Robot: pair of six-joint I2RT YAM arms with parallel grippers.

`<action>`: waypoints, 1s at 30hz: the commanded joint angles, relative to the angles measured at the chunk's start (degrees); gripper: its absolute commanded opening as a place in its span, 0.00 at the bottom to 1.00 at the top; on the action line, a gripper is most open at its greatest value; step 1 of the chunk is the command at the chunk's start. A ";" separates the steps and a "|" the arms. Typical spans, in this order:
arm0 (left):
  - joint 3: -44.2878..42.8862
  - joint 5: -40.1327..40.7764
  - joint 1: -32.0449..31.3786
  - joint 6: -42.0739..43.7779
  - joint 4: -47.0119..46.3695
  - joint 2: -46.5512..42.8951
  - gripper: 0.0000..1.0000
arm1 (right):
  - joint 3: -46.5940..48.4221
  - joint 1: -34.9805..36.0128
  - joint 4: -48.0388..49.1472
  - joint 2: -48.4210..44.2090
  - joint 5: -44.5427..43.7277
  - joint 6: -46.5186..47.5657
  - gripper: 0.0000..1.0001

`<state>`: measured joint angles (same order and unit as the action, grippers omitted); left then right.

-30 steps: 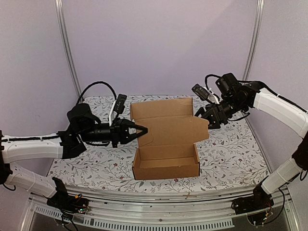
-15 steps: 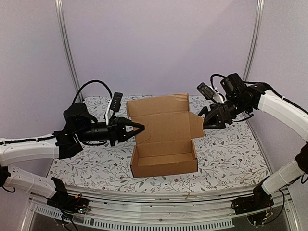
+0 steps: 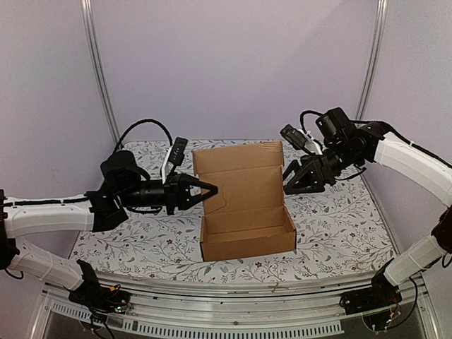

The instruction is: Fold the paper box

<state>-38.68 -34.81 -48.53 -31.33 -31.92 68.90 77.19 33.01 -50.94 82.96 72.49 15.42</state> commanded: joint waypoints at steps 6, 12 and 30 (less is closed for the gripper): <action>0.71 -4.14 0.78 -3.05 -7.21 1.24 0.00 | 1.94 0.56 5.01 3.03 -1.84 -4.11 0.33; 1.66 -4.07 0.90 -6.13 -13.54 3.10 0.00 | 1.04 1.22 9.12 3.35 -2.34 -7.97 0.25; -4.24 13.56 0.86 12.10 31.96 -6.01 0.59 | -0.88 2.33 1.51 1.15 -18.22 2.34 0.00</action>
<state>-38.35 -33.67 -47.46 -34.48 -32.14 71.90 77.89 35.14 -44.29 85.71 61.12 10.74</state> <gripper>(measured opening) 0.514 0.015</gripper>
